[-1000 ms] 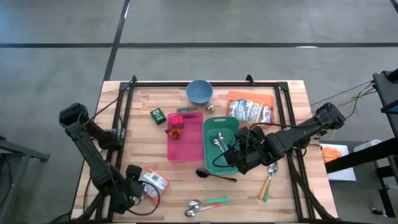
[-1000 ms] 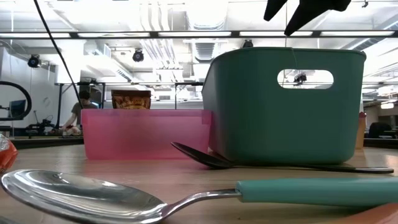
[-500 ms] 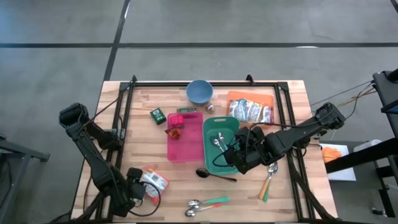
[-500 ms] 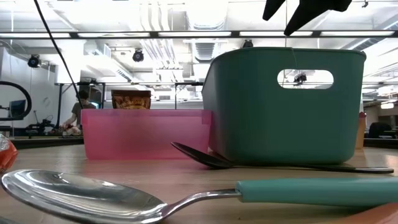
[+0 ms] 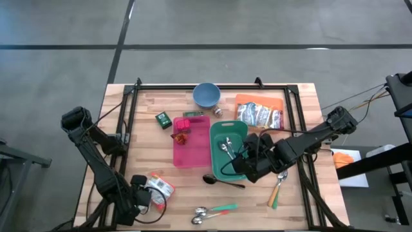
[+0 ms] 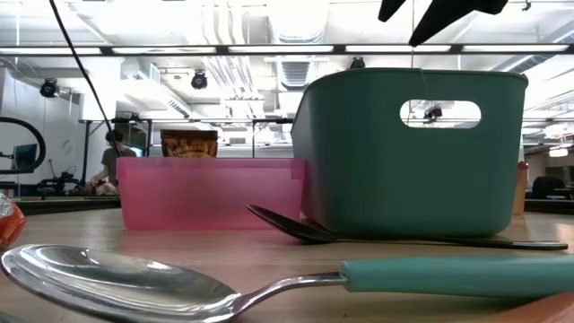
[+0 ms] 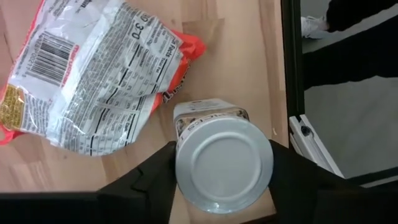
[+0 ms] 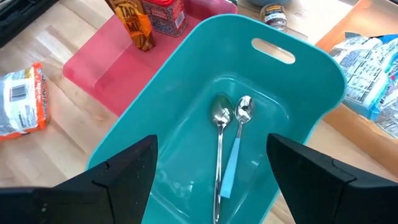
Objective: Pick & Place Food Item
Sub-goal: Put the white spice bottle into the red bin
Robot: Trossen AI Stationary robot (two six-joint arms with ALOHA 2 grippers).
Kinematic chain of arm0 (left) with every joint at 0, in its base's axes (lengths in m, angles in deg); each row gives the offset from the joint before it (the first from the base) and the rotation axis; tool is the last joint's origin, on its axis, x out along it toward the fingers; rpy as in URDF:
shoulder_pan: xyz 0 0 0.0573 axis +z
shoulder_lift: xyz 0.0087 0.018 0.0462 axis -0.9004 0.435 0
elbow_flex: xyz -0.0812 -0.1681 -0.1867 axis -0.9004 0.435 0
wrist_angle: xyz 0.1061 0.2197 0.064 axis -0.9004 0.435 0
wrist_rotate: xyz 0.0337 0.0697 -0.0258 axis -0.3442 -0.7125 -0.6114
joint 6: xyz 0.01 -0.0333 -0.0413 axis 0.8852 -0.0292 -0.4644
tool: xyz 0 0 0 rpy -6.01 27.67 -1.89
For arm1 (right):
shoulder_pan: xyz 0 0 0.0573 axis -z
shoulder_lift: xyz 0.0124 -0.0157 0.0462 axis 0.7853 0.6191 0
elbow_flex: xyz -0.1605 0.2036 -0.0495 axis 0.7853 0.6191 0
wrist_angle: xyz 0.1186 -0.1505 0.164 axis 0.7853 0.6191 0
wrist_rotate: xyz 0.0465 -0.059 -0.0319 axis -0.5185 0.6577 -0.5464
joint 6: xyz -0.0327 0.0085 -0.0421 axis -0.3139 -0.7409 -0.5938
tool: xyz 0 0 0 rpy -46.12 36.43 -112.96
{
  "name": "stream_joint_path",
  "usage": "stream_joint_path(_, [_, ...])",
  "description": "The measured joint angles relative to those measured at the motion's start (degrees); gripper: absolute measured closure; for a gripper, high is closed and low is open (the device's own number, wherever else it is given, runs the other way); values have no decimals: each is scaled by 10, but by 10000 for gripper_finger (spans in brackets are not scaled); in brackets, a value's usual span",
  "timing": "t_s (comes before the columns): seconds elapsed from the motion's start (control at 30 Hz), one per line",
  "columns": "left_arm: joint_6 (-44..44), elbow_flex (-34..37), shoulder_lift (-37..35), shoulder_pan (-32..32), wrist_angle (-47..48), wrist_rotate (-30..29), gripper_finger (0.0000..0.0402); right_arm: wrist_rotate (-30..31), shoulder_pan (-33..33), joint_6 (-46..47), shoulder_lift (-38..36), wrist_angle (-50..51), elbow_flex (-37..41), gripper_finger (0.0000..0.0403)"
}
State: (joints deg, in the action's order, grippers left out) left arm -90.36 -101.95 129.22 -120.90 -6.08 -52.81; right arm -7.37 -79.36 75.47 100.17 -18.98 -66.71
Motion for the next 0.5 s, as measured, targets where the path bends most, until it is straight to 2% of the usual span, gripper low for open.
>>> stream_joint_path(0.5, [-73,-20,-1,0,8,35,215,0,-17,11,1,-6,0,105])
